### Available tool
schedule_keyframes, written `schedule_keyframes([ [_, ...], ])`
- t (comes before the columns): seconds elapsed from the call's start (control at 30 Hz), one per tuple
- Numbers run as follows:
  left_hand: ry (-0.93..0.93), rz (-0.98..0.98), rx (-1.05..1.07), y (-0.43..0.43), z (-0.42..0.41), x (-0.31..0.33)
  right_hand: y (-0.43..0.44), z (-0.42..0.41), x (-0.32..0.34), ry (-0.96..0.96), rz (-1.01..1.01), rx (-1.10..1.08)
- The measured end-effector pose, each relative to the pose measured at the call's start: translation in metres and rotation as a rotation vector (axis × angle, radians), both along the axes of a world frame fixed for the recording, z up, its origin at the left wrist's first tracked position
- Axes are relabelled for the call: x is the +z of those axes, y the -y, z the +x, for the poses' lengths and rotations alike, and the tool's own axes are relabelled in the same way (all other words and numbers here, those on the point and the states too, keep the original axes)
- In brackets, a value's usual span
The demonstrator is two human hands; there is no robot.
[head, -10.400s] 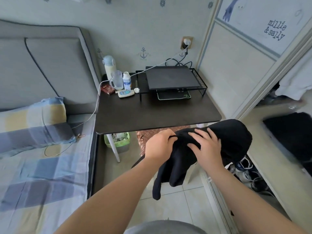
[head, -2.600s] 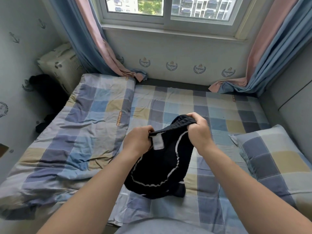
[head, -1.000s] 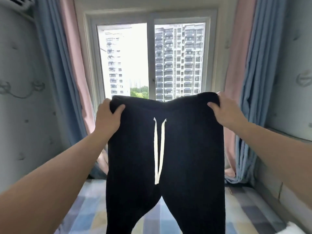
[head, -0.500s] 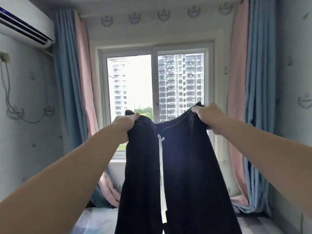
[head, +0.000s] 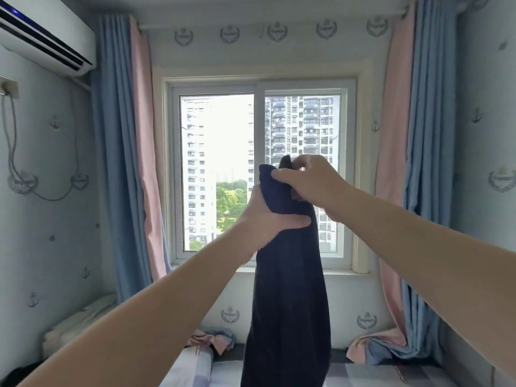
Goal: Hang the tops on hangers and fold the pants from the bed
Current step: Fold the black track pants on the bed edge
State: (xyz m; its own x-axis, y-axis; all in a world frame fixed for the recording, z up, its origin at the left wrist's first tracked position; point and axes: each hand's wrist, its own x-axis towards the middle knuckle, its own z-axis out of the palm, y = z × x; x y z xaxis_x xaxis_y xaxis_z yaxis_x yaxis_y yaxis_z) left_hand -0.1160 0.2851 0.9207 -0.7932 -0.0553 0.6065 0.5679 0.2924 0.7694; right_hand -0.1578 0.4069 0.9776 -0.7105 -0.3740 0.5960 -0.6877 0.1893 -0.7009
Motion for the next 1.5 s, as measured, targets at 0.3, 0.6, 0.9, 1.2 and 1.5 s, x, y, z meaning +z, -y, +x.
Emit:
schedule_keyframes([
  [0.3,0.188,0.547,0.035,0.050,0.003,-0.015,0.002,-0.029,-0.030,-0.080,-0.175,-0.114],
  [0.6,0.257,0.536,-0.124,0.101,0.041,-0.008,0.005,-0.026,-0.099,0.803,-0.071,0.571],
  [0.9,0.087,0.295,0.204,0.135,0.119,0.007,0.039,0.068,-0.056,0.478,-0.240,0.275],
  [1.2,-0.121,0.140,0.421,0.121,0.265,0.013,0.030,0.226,-0.038,0.272,-0.288,0.228],
  [1.5,-0.128,0.138,0.375,0.105,0.382,0.026,0.000,0.337,-0.021,0.260,-0.308,0.182],
])
